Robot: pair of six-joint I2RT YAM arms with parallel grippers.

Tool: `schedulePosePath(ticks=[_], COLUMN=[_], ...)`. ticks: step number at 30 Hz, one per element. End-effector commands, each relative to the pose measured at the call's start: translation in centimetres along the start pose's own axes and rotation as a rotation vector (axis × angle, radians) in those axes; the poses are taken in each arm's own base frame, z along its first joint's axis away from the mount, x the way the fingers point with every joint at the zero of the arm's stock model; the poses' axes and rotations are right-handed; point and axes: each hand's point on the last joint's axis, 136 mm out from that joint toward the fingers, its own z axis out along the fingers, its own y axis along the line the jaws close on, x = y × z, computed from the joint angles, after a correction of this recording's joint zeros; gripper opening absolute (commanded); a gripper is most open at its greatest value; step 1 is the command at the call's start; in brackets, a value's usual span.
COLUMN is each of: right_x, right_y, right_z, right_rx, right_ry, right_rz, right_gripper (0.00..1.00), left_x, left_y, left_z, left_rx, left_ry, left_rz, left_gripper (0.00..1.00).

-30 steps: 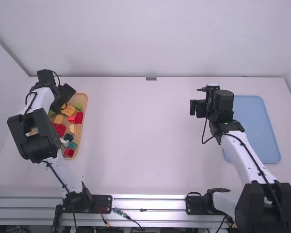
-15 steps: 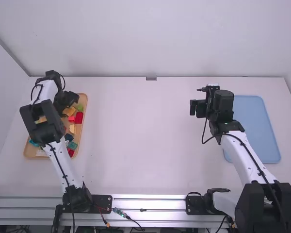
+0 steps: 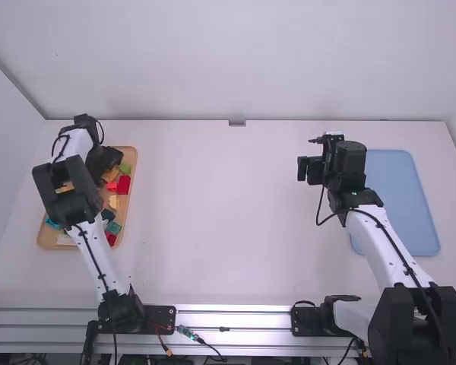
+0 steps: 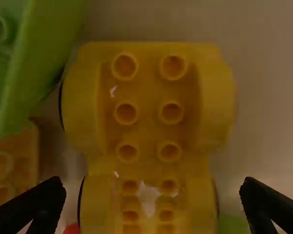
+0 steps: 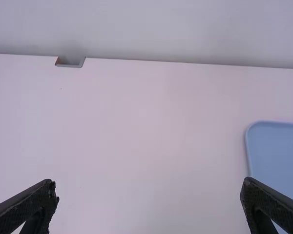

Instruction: Assemble lego blocks to make yellow taxi

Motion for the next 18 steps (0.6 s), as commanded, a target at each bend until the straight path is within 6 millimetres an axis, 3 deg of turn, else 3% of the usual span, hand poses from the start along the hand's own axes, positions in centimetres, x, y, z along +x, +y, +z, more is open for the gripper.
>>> schedulePosePath(ticks=[1,5,9,13,16,18], right_x=[-1.31,-1.31,-1.30,-1.28,-1.28,-1.25], right_y=[0.13,0.12,0.12,0.13,0.11,0.12], right_z=[-0.21,-0.21,-0.21,-0.21,-0.21,-0.21], right_rx=[-0.003,-0.003,-0.003,-0.003,-0.003,-0.003], right_ry=[-0.024,-0.024,-0.023,-0.022,-0.022,-0.021], right_rz=[-0.004,-0.004,-0.004,-0.003,-0.004,-0.004], right_gripper=[0.99,0.99,0.99,0.99,0.99,0.99], left_x=[0.63,0.74,0.68,0.50,0.71,0.63], left_y=[0.74,0.42,0.16,0.39,0.41,0.74], left_z=[1.01,0.89,0.66,0.68,0.69,0.70], left_rx=[-0.025,-0.009,-0.003,-0.006,-0.010,-0.016], left_ry=[0.016,0.025,0.025,0.023,0.028,0.032], left_rz=[-0.014,-0.012,-0.011,-0.017,-0.013,-0.019], left_gripper=[0.95,0.90,0.72,0.62,0.44,0.43])
